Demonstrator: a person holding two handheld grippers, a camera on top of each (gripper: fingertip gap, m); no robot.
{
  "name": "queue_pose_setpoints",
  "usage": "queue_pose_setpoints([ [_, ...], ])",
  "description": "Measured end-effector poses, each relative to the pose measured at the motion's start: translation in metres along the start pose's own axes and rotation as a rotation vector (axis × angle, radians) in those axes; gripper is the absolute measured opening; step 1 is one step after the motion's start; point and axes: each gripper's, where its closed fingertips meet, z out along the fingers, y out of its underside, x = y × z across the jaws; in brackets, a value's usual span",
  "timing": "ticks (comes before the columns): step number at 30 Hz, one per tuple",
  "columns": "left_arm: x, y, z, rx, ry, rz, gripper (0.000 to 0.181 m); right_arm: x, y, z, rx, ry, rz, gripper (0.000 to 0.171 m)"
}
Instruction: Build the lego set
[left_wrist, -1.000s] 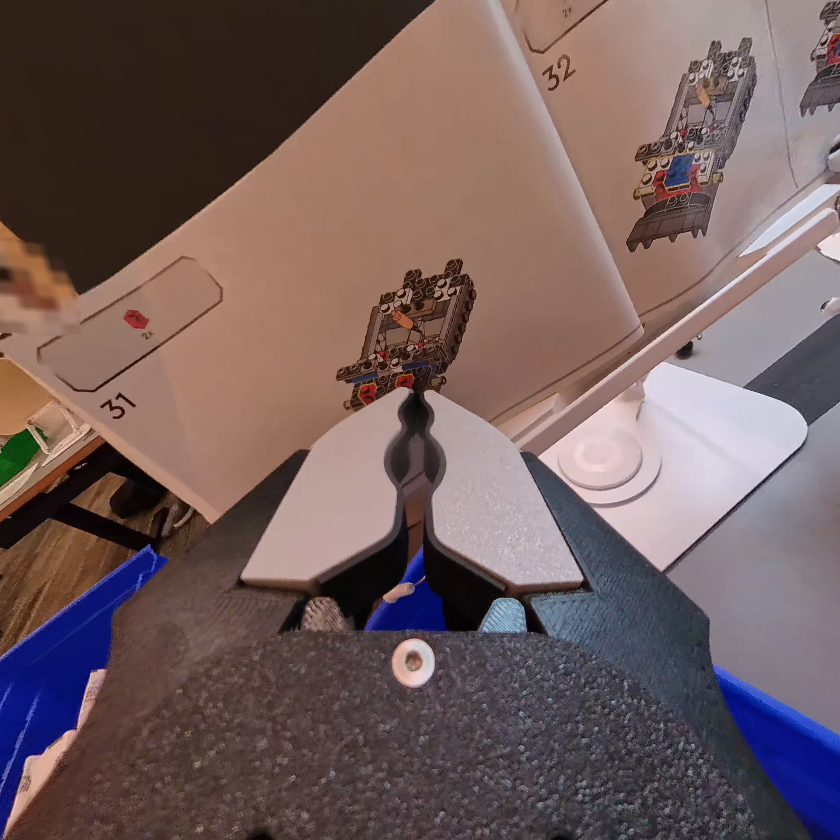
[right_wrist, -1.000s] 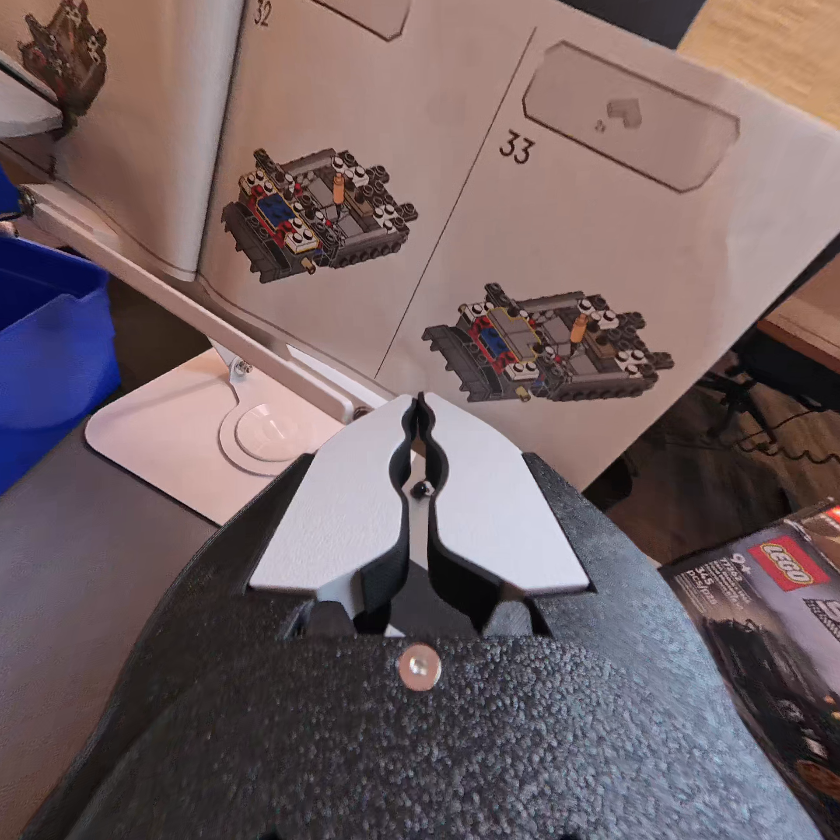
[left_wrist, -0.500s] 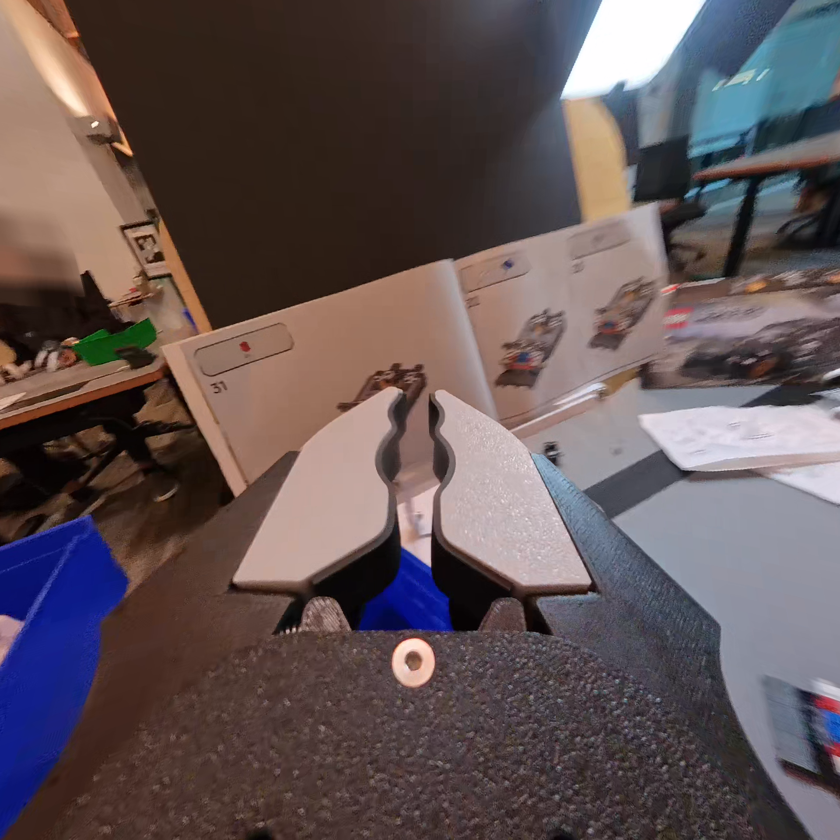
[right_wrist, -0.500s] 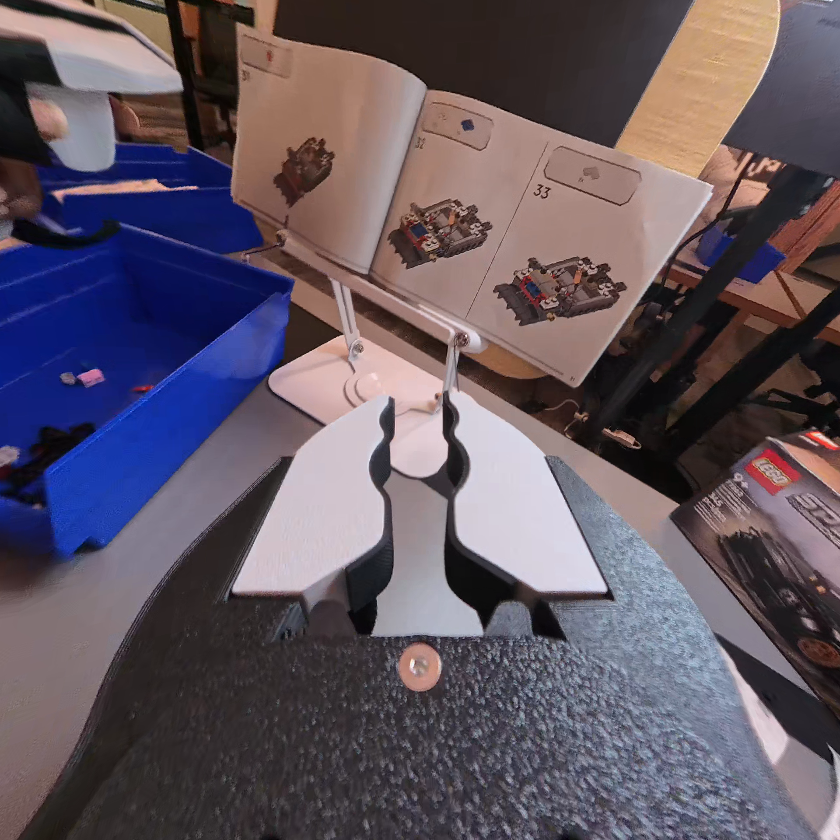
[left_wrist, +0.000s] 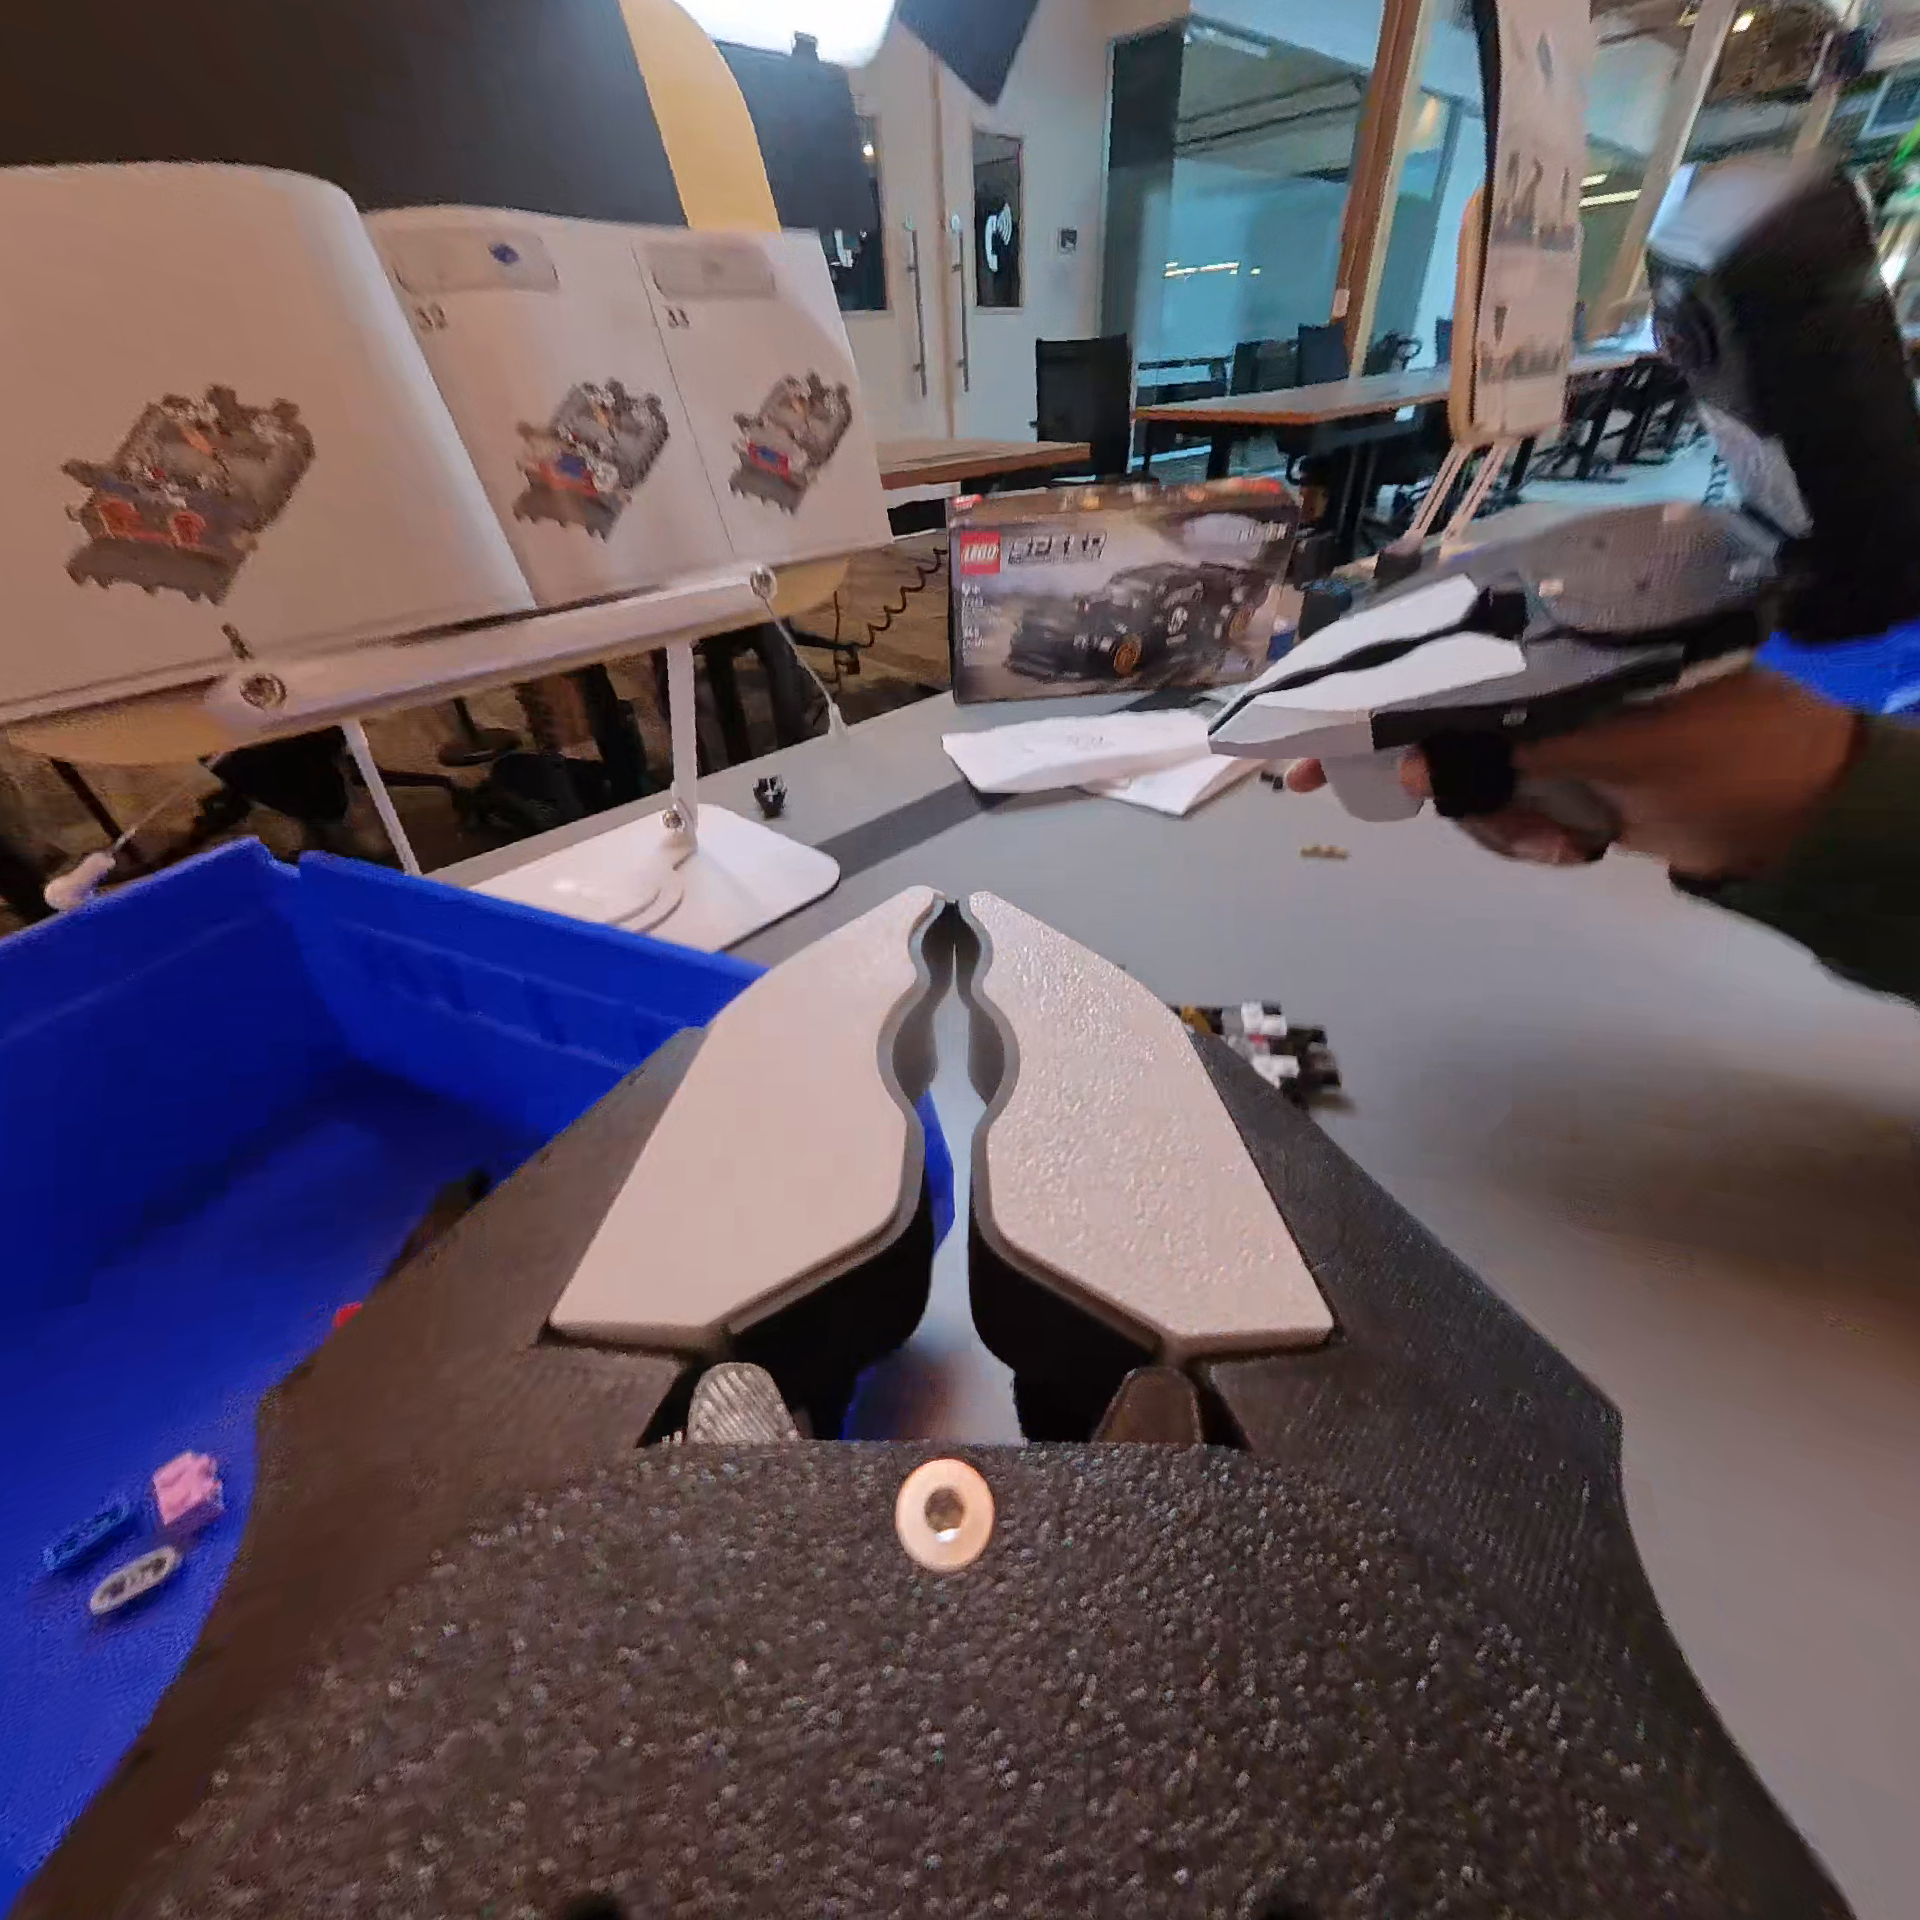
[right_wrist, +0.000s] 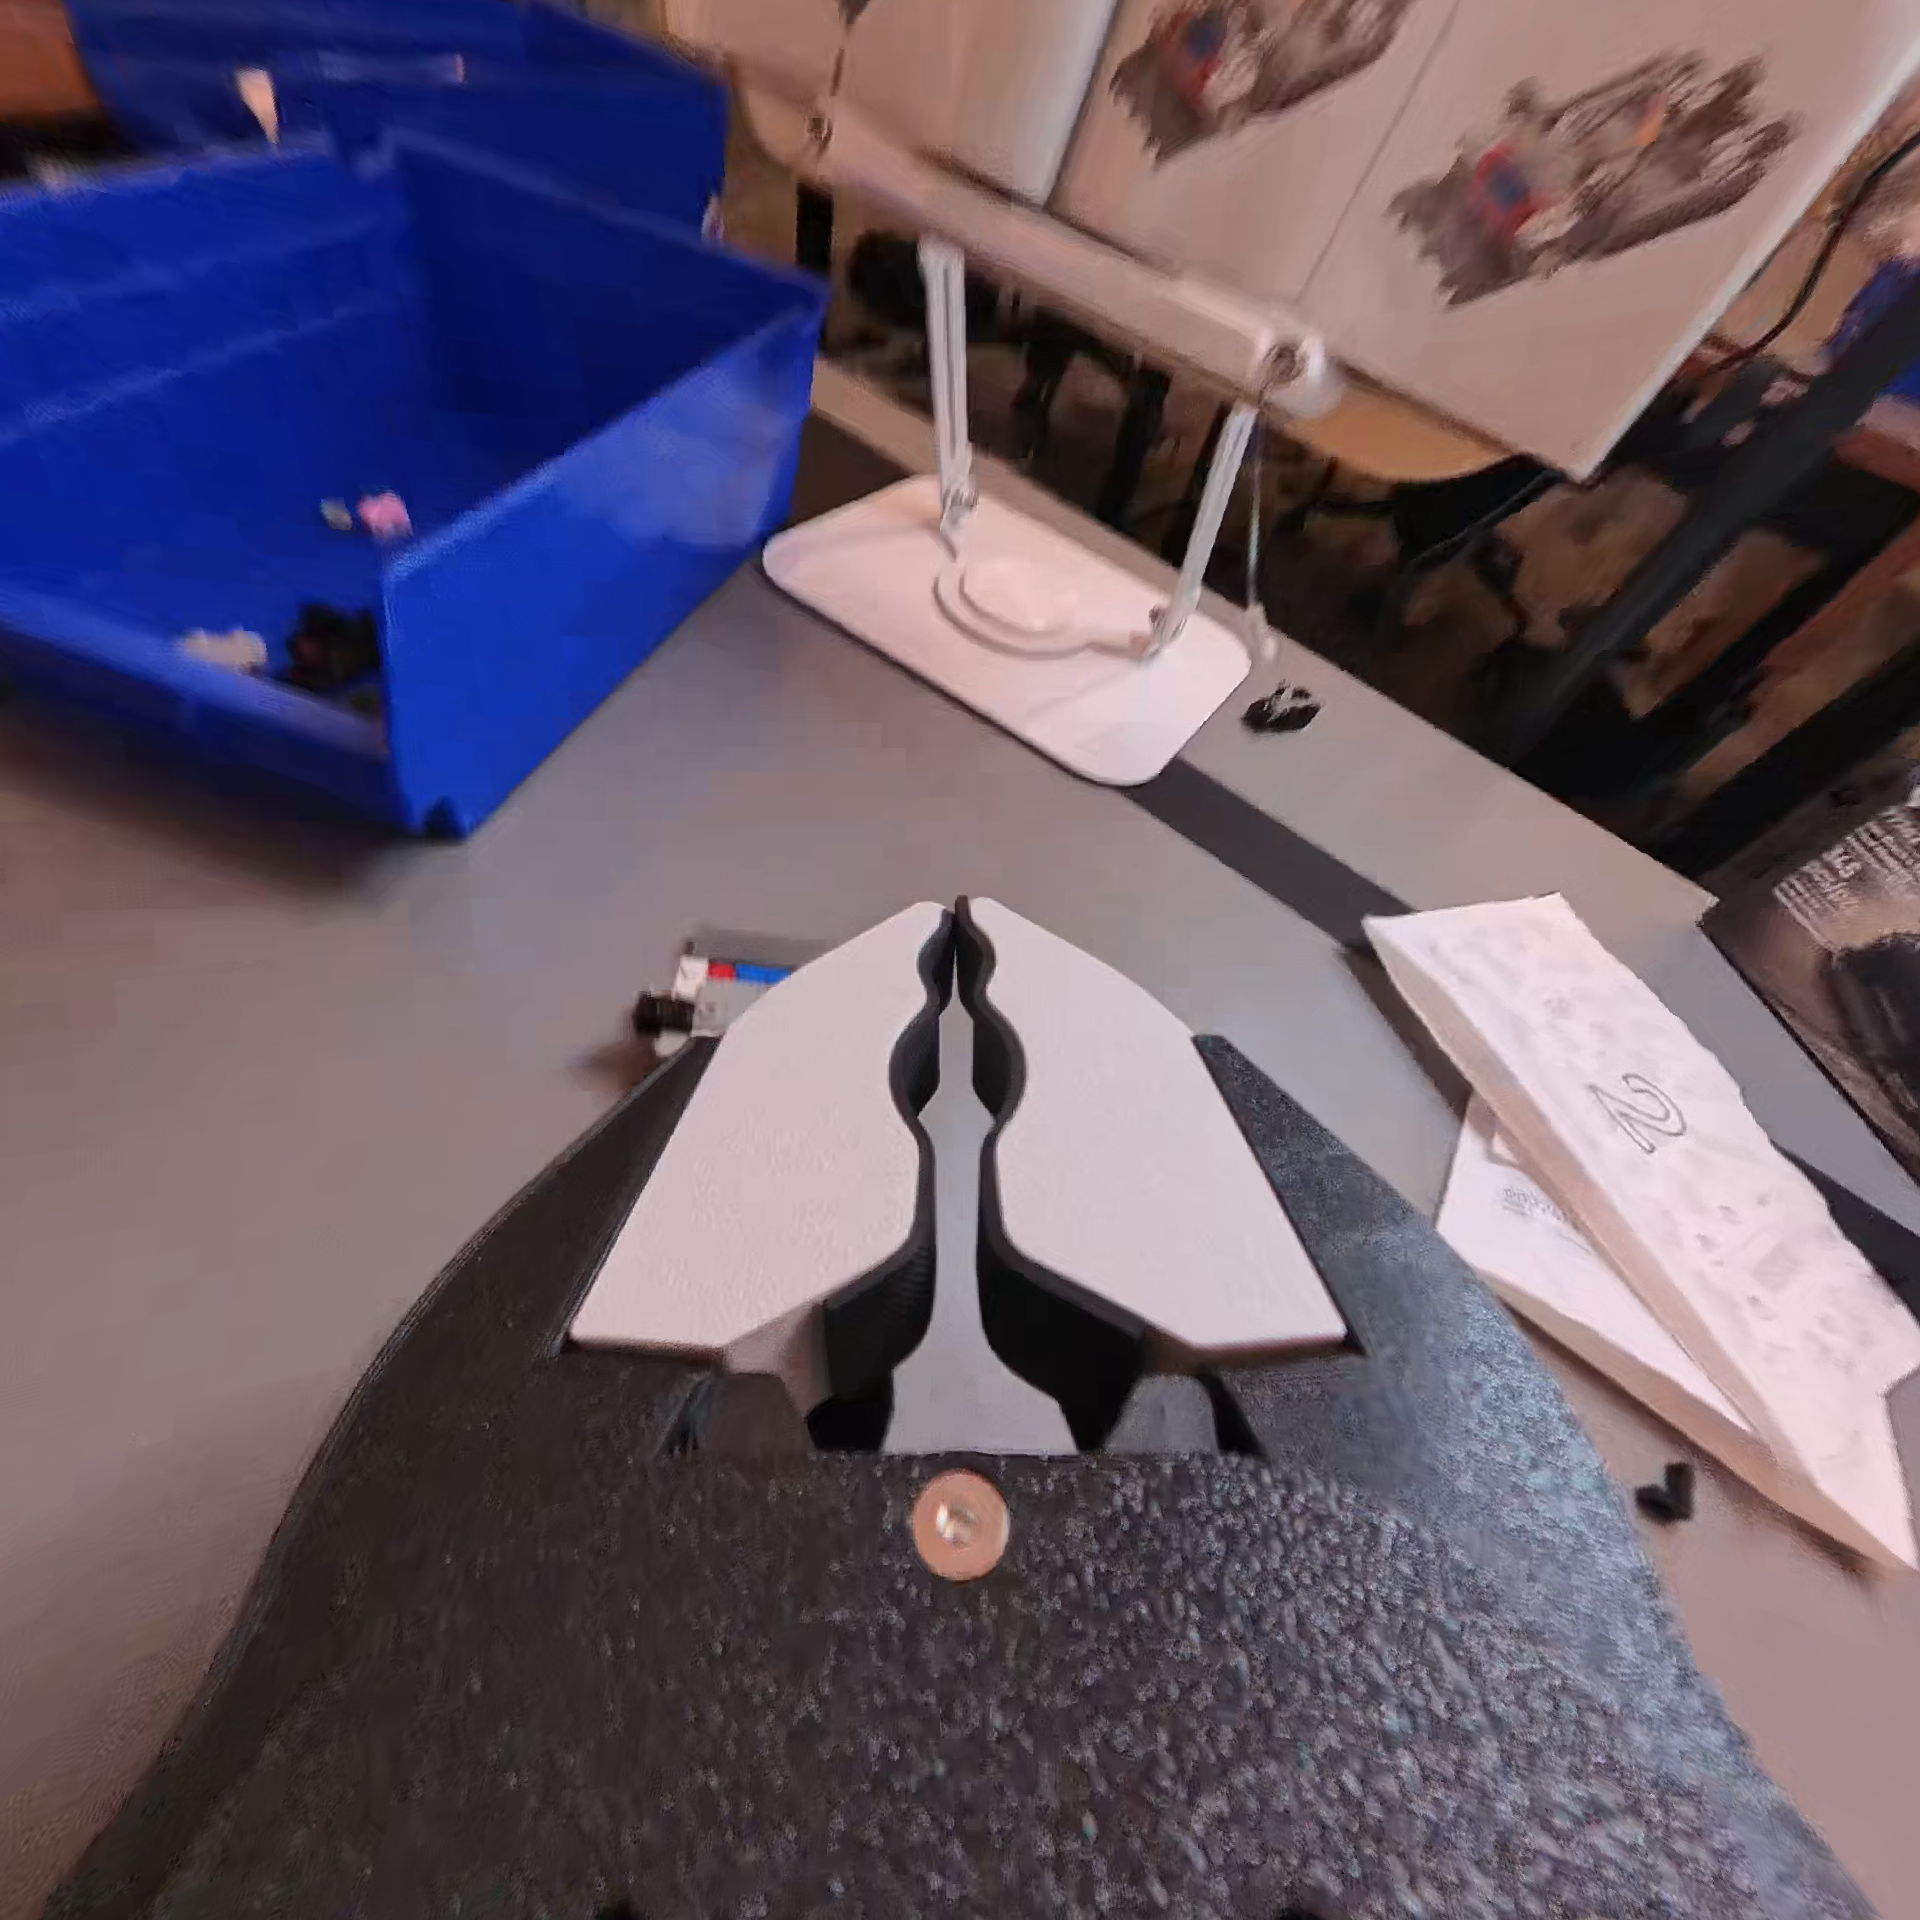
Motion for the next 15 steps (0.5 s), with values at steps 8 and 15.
queue_pose_setpoints([
  [8, 0.019, 0.058, 0.009, -0.069, 0.075, 0.204, 0.0, -0.042, 0.054, 0.021, -0.273, -0.201, 0.039, 0.046],
  [15, 0.029, 0.067, 0.009, -0.093, 0.123, 0.258, 0.0, -0.07, 0.099, 0.035, -0.57, -0.22, 0.038, 0.068],
])
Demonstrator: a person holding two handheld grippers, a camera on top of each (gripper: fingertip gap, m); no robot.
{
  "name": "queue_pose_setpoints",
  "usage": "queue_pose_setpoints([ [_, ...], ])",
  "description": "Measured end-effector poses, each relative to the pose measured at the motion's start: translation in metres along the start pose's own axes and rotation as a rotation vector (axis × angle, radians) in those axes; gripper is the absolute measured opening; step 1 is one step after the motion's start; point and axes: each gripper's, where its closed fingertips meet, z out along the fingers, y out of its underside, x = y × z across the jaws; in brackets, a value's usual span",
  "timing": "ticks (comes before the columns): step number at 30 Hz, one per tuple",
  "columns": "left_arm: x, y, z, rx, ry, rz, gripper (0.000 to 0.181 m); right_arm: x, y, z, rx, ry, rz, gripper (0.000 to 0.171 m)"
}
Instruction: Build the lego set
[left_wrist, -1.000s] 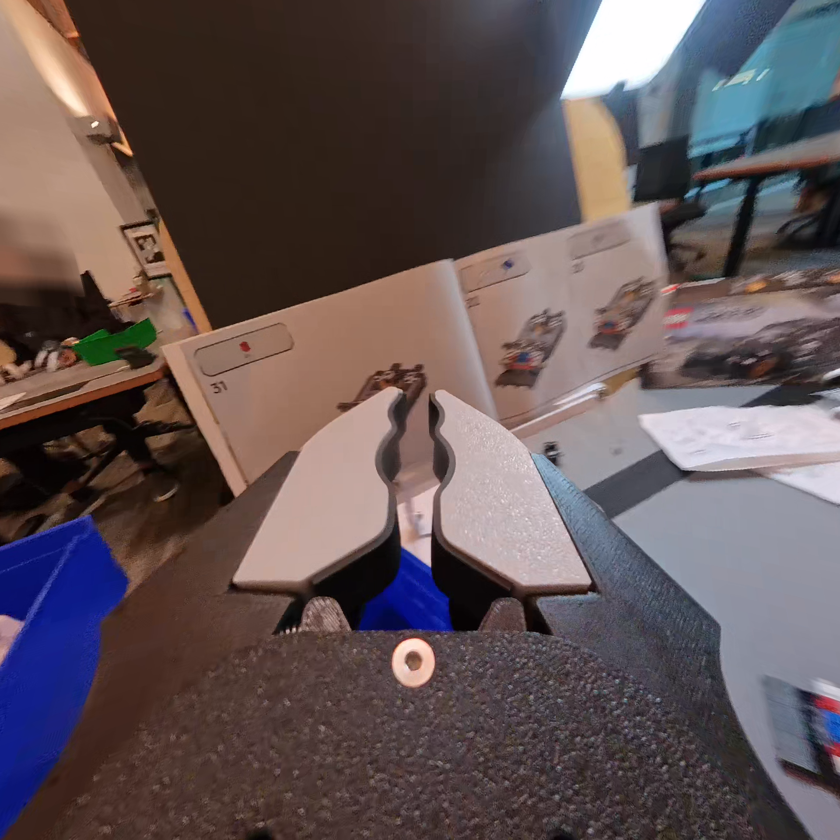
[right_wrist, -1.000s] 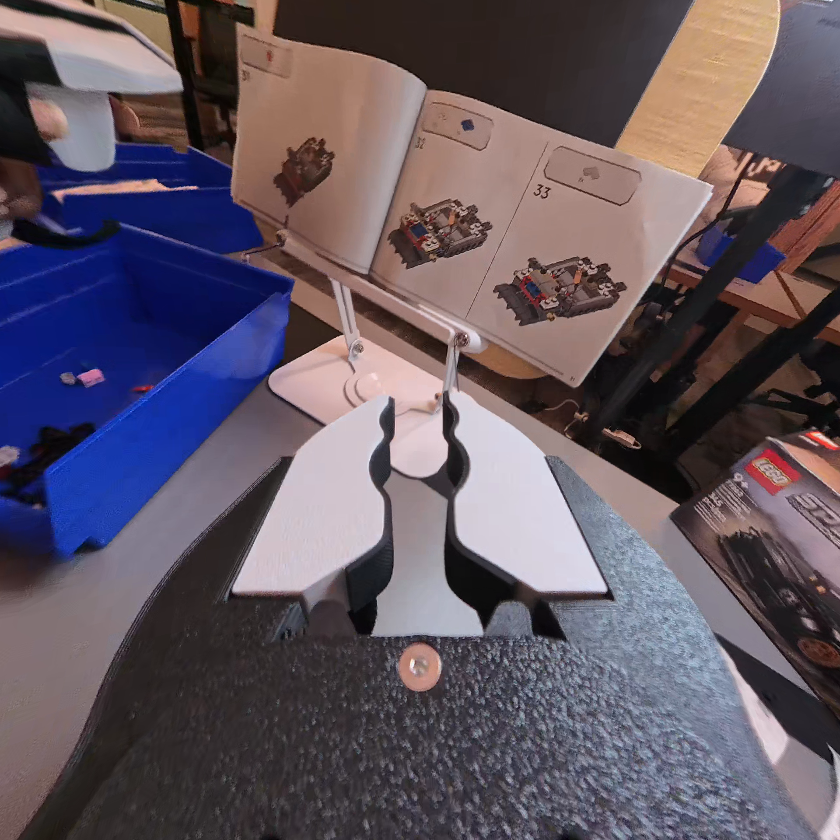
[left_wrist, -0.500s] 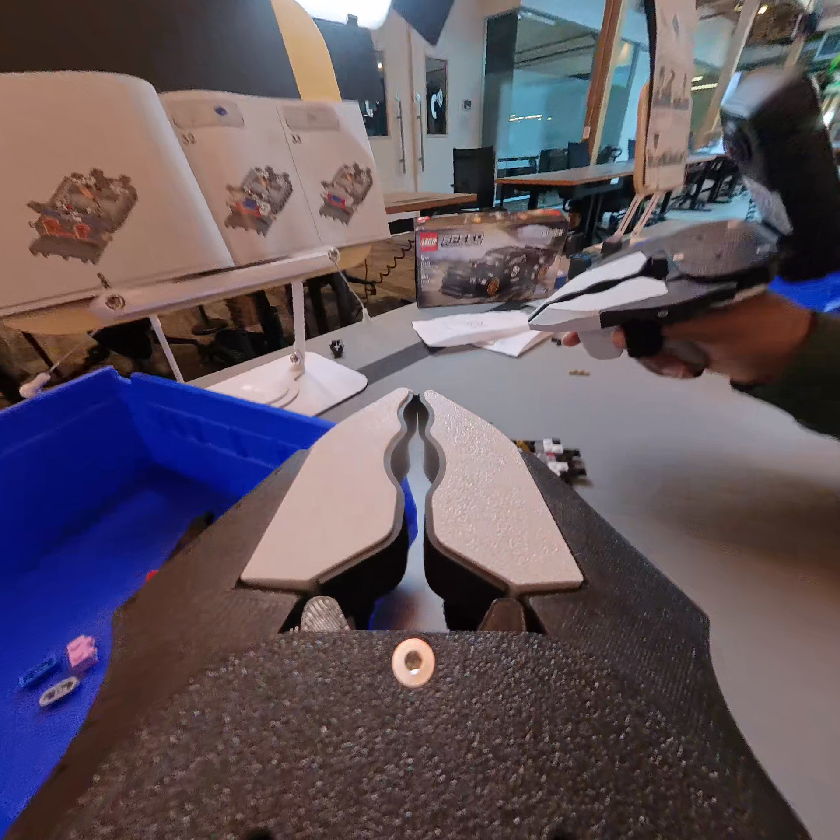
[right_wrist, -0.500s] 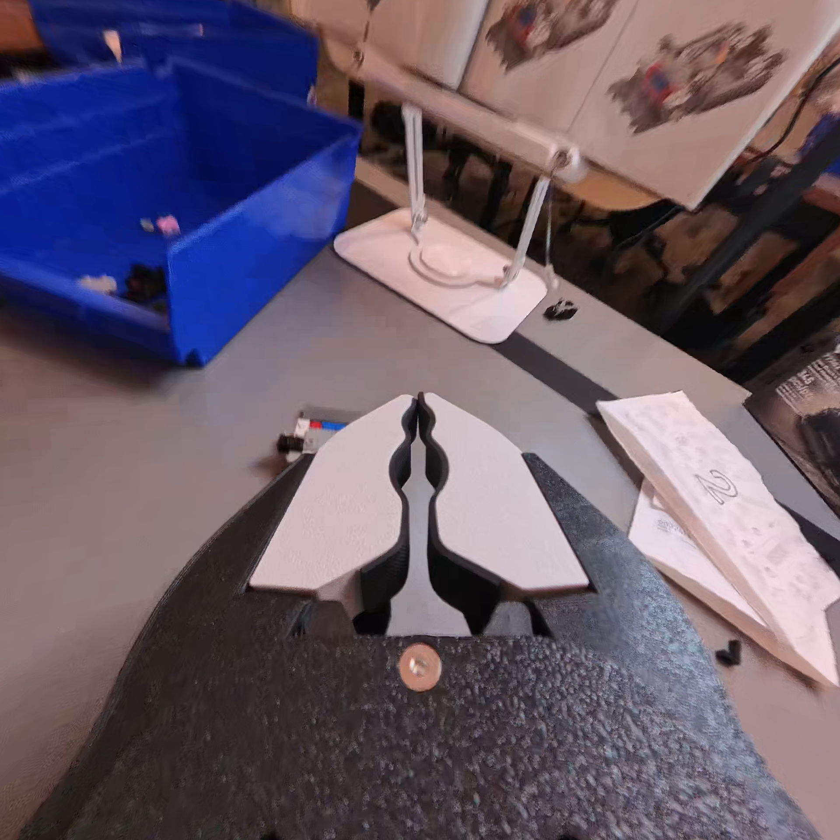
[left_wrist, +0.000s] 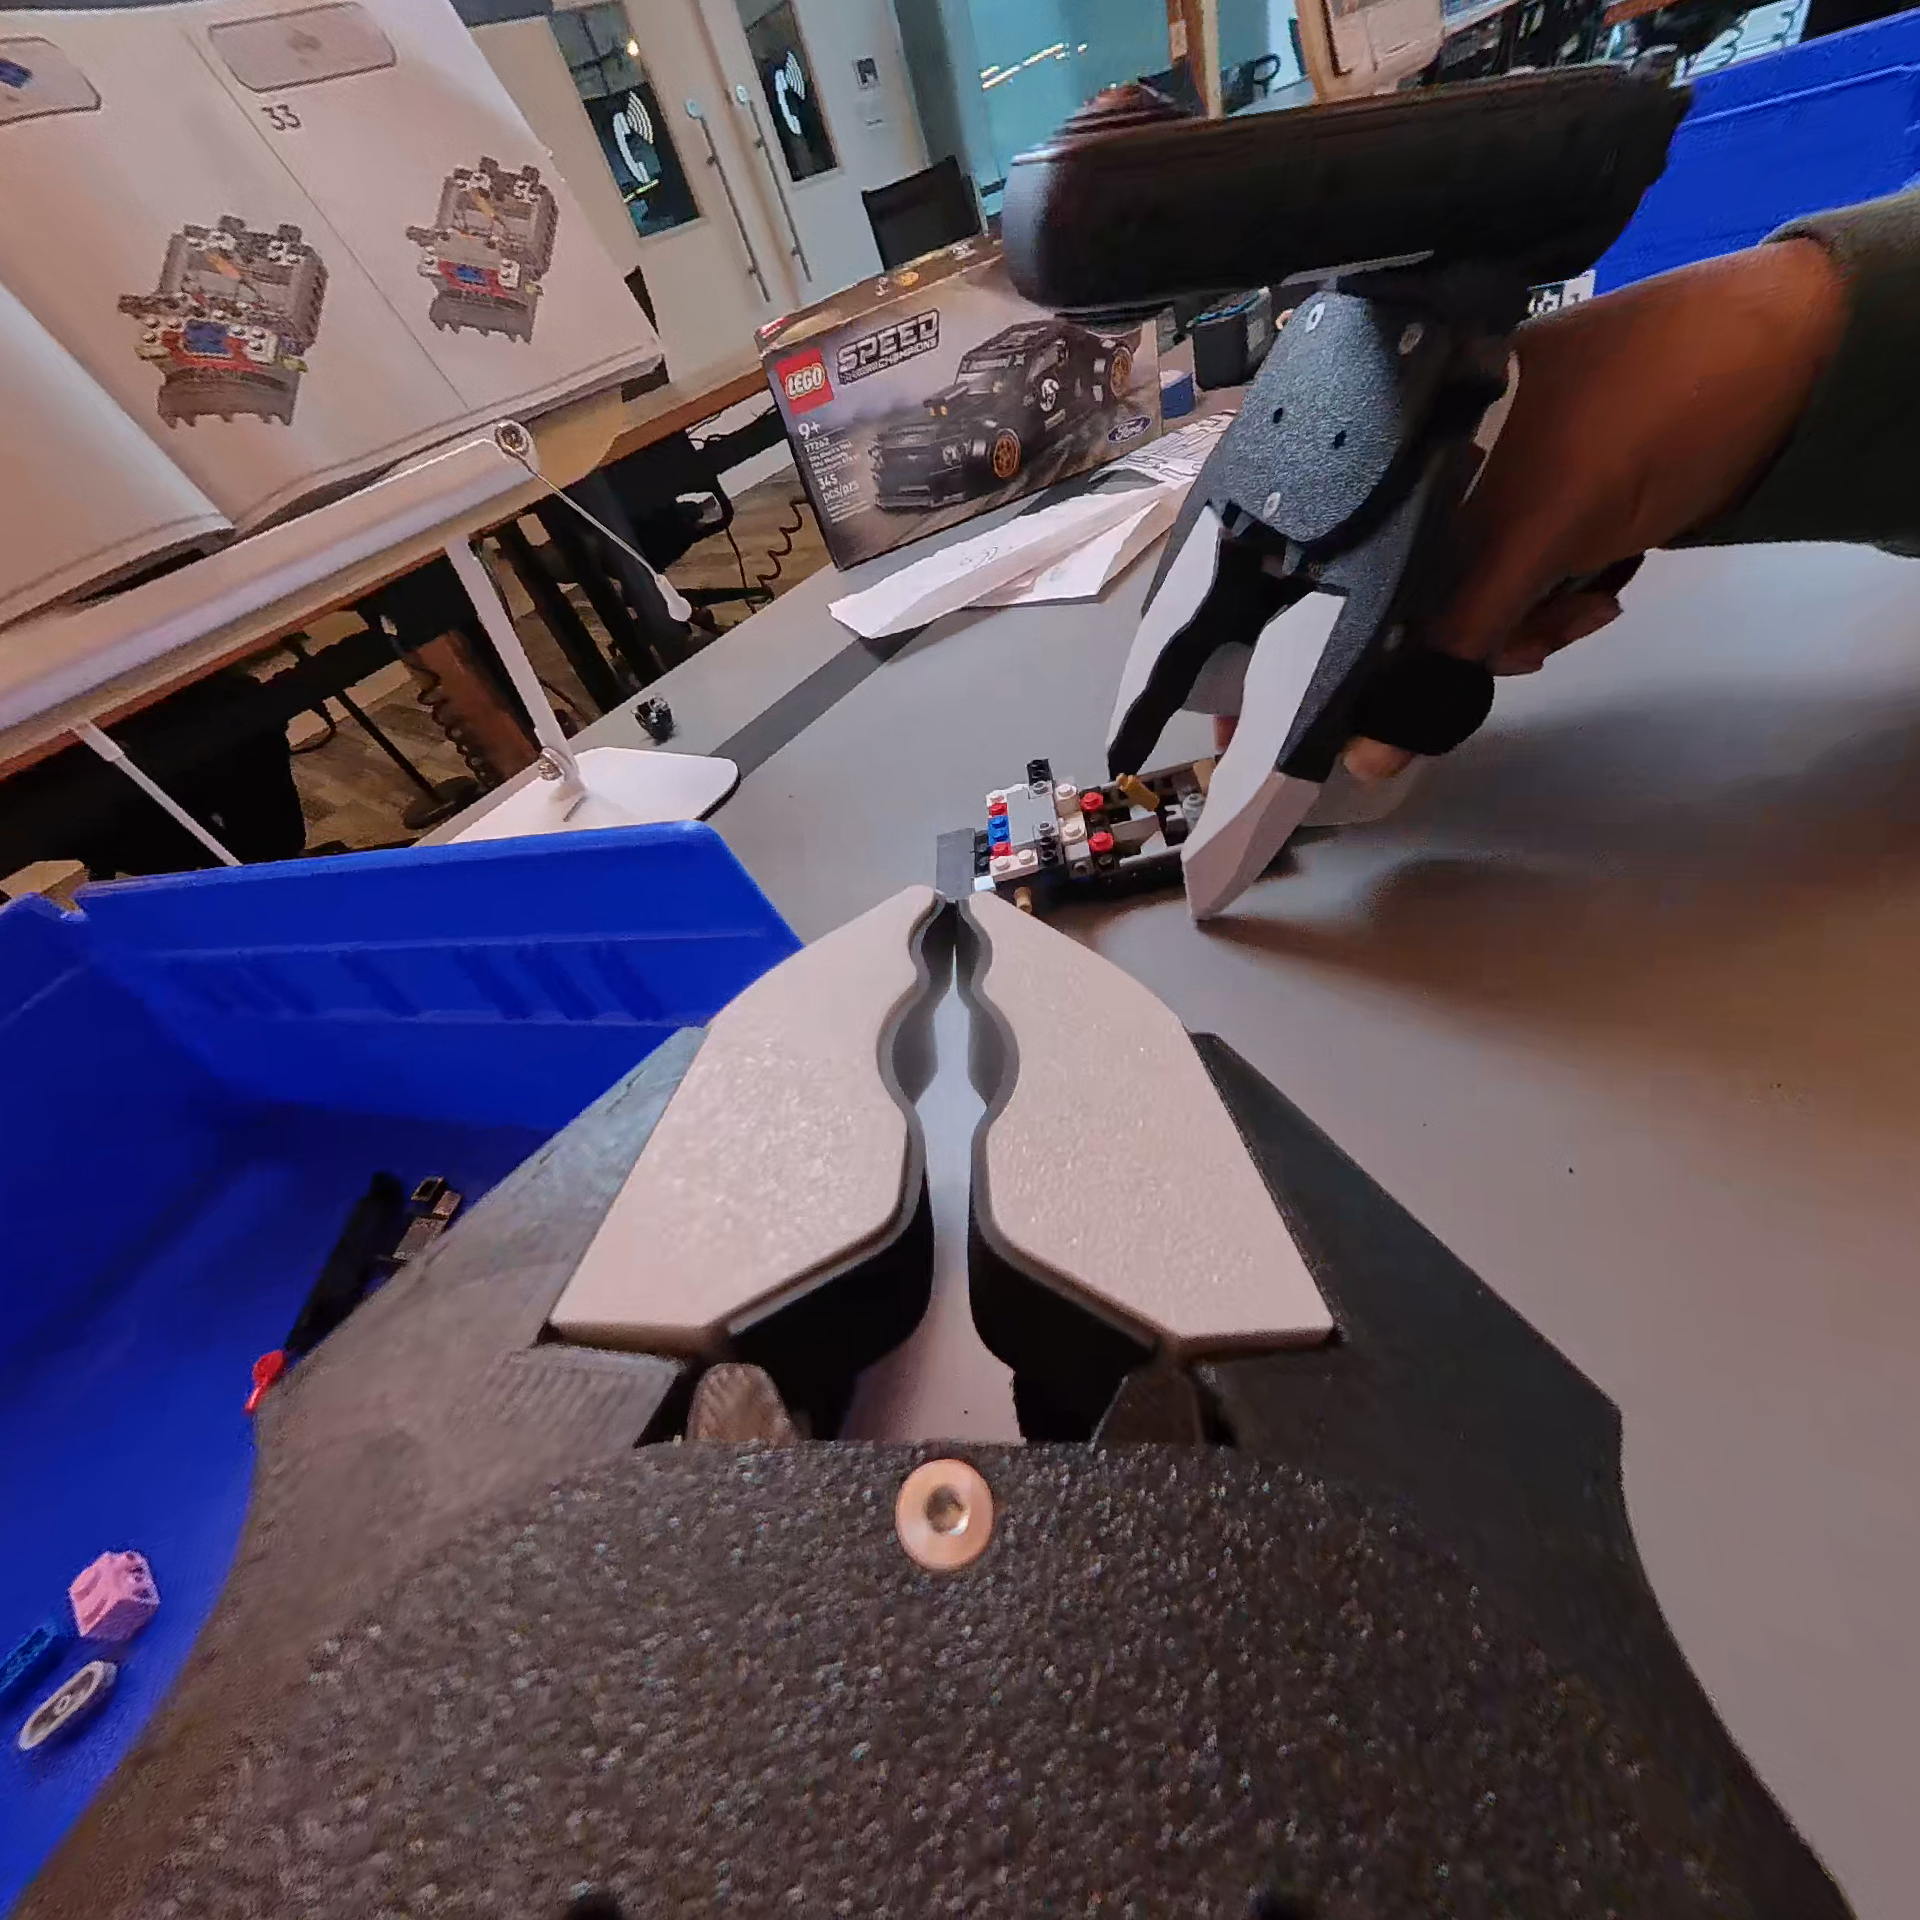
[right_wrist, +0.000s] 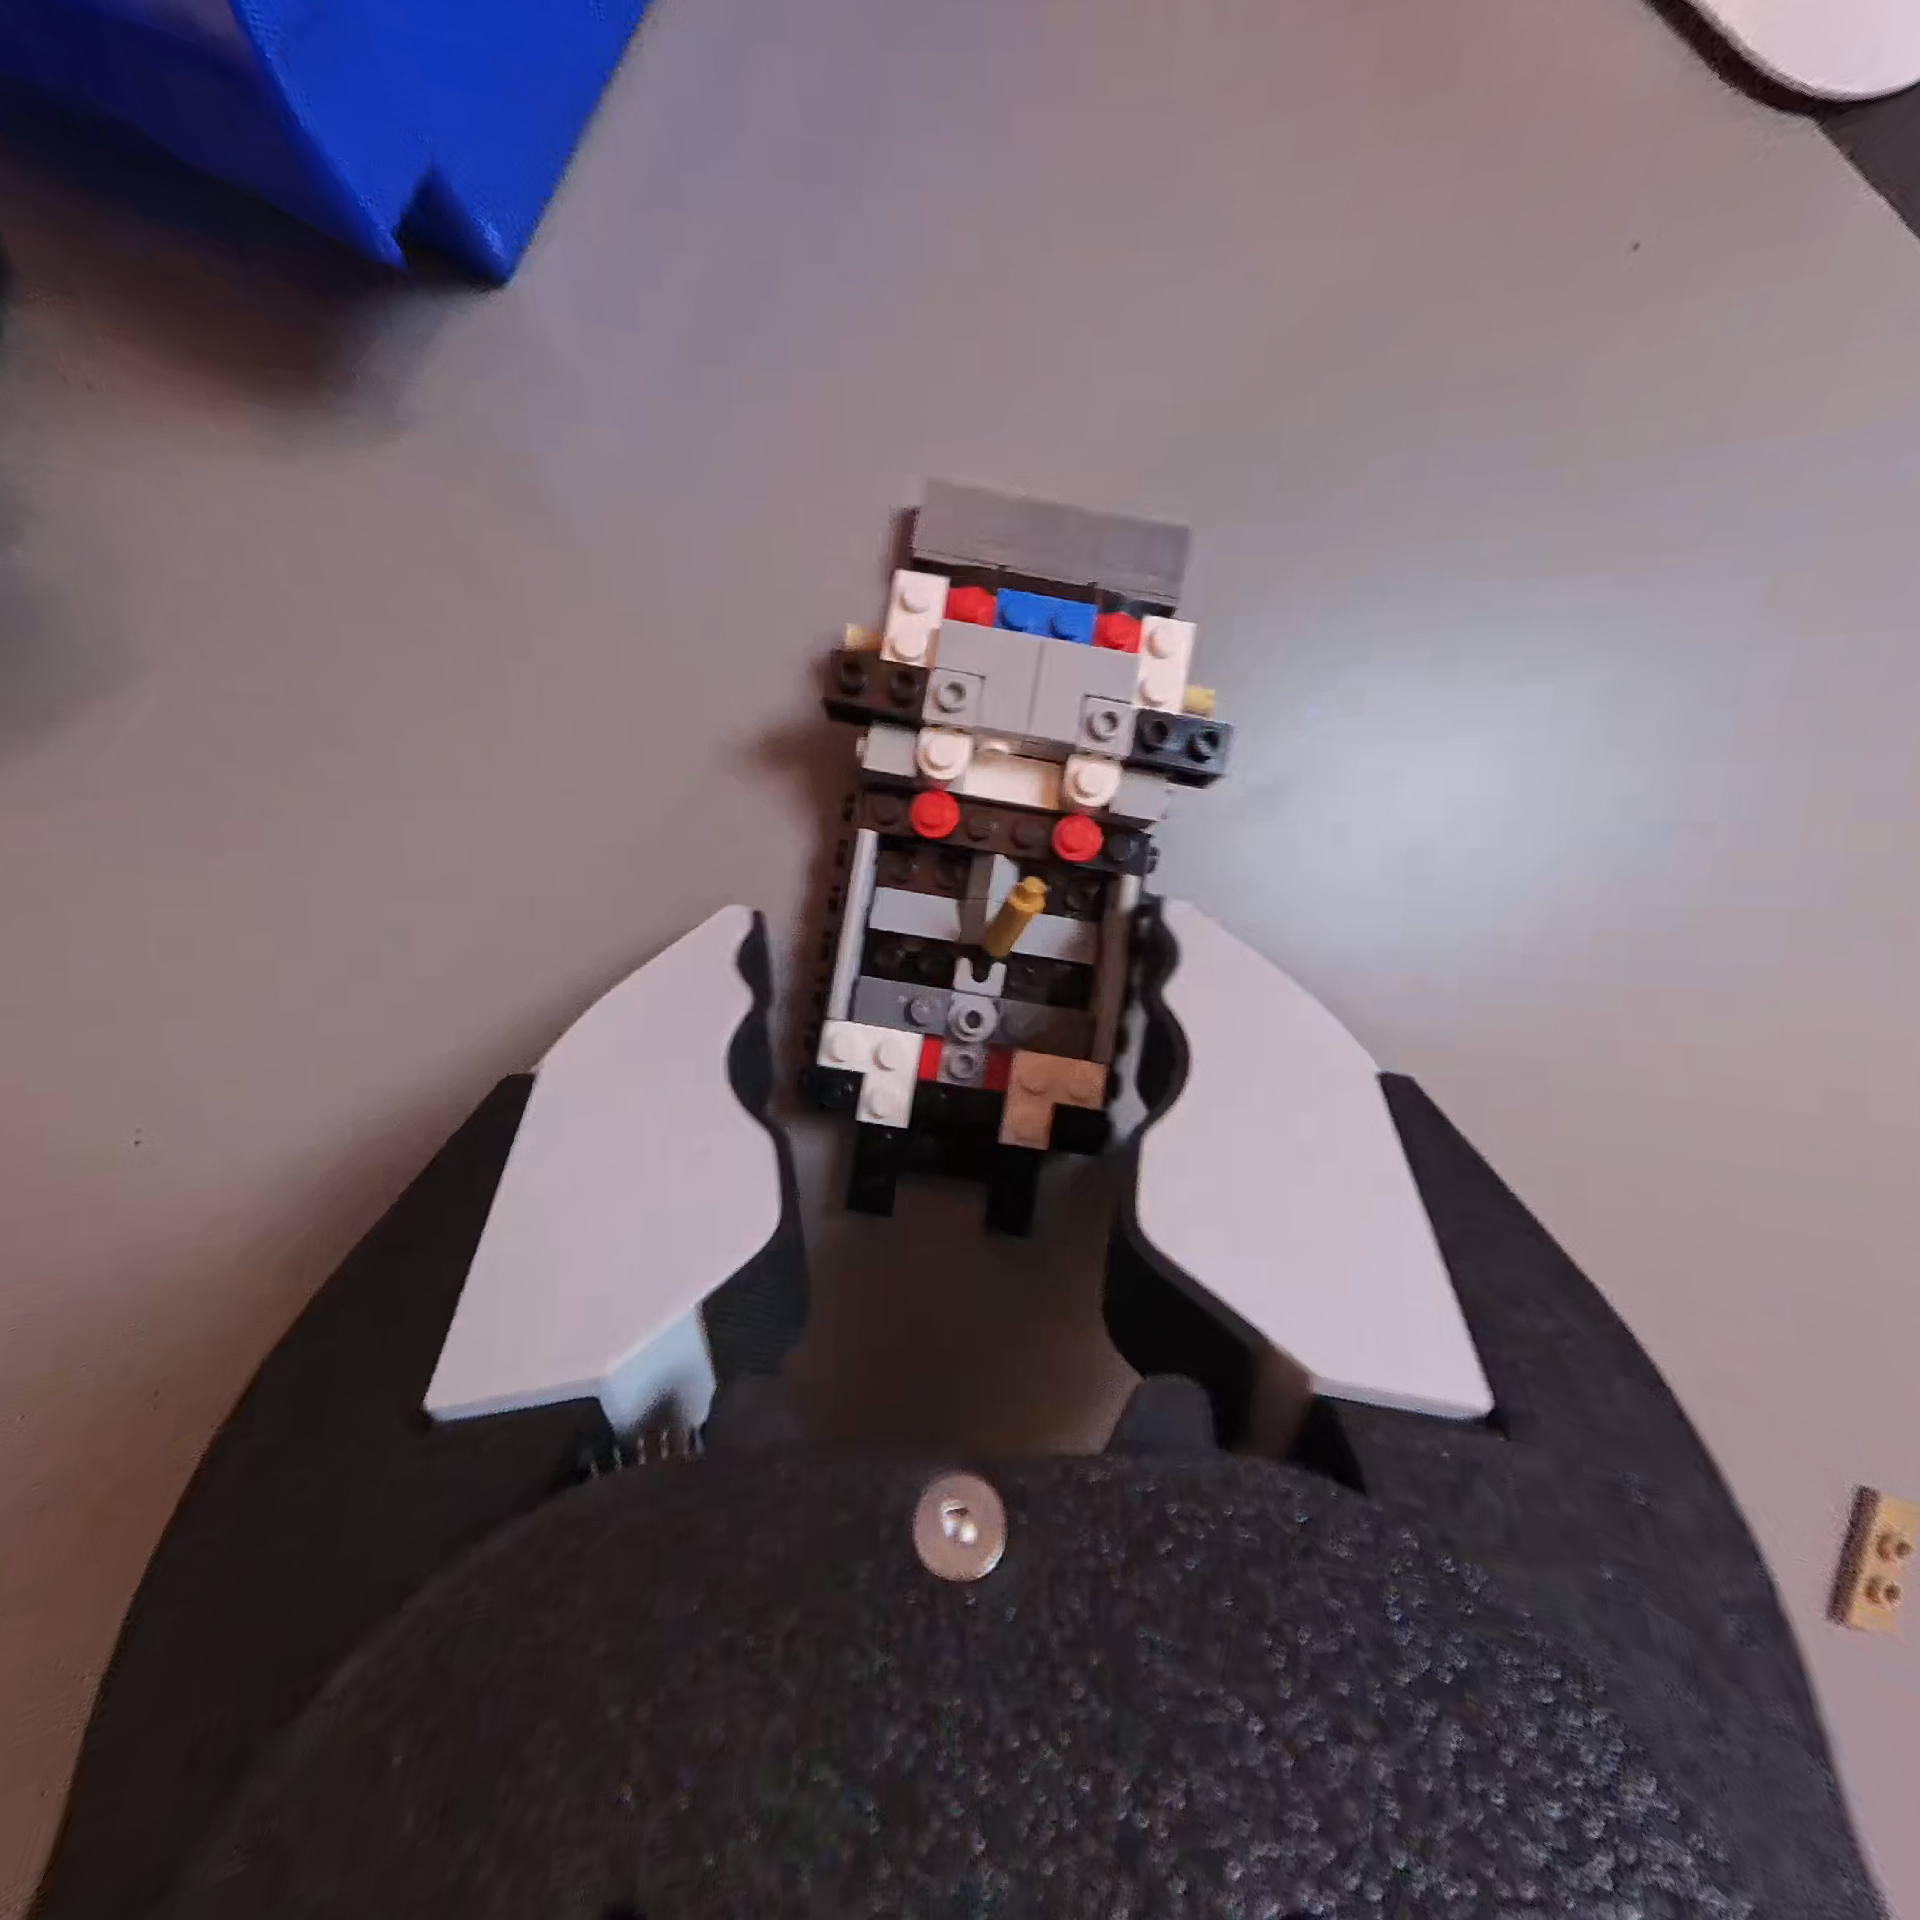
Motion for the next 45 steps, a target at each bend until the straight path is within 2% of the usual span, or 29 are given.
queue_pose_setpoints([
  [1, -0.001, 0.0, 0.0, 0.002, 0.003, -0.003, 0.0, 0.0, -0.003, 0.001, 0.008, -0.01, -0.012, 0.06],
  [3, -0.002, 0.001, 0.001, -0.002, 0.014, -0.015, 0.0, -0.012, -0.005, 0.002, 0.011, -0.074, -0.119, 0.059],
  [6, 0.001, 0.013, 0.003, -0.069, 0.069, -0.042, 0.0, -0.059, 0.008, -0.009, 0.035, -0.3, -0.451, 0.059],
  [8, 0.009, 0.023, 0.004, -0.125, 0.136, -0.084, 0.001, -0.08, 0.018, -0.017, 0.042, -0.393, -0.553, 0.059],
  [13, 0.053, 0.043, 0.004, -0.284, 0.404, -0.19, 0.051, -0.081, 0.024, -0.023, 0.042, -0.389, -0.587, 0.058],
  [15, 0.063, 0.051, 0.003, -0.356, 0.449, -0.172, 0.062, -0.074, 0.024, -0.023, 0.035, -0.352, -0.586, 0.059],
  [19, 0.077, 0.06, -0.002, -0.422, 0.492, -0.094, 0.057, -0.042, 0.017, -0.021, 0.041, -0.186, -0.563, 0.057],
  [20, 0.08, 0.06, -0.003, -0.416, 0.504, -0.069, 0.05, -0.031, 0.013, -0.021, 0.054, -0.124, -0.538, 0.049],
  [21, 0.082, 0.059, -0.005, -0.406, 0.511, -0.054, 0.044, -0.025, 0.011, -0.022, 0.07, -0.1, -0.521, 0.048],
  [25, 0.084, 0.057, -0.007, -0.399, 0.53, -0.076, 0.033, -0.032, 0.003, -0.034, 0.147, -0.164, -0.472, 0.043],
  [29, 0.076, 0.057, -0.003, -0.395, 0.485, -0.085, 0.033, -0.053, 0.002, -0.037, 0.177, -0.29, -0.449, 0.044],
  [32, 0.072, 0.059, -0.001, -0.396, 0.448, -0.062, 0.031, -0.055, 0.007, -0.028, 0.143, -0.282, -0.465, 0.045],
  [40, 0.066, 0.063, 0.0, -0.41, 0.406, -0.01, 0.031, -0.059, 0.007, -0.035, 0.141, -0.308, -0.459, 0.042],
  [45, 0.062, 0.062, 0.002, -0.398, 0.381, -0.001, 0.031, -0.054, 0.008, -0.026, 0.112, -0.273, -0.436, 0.056],
])
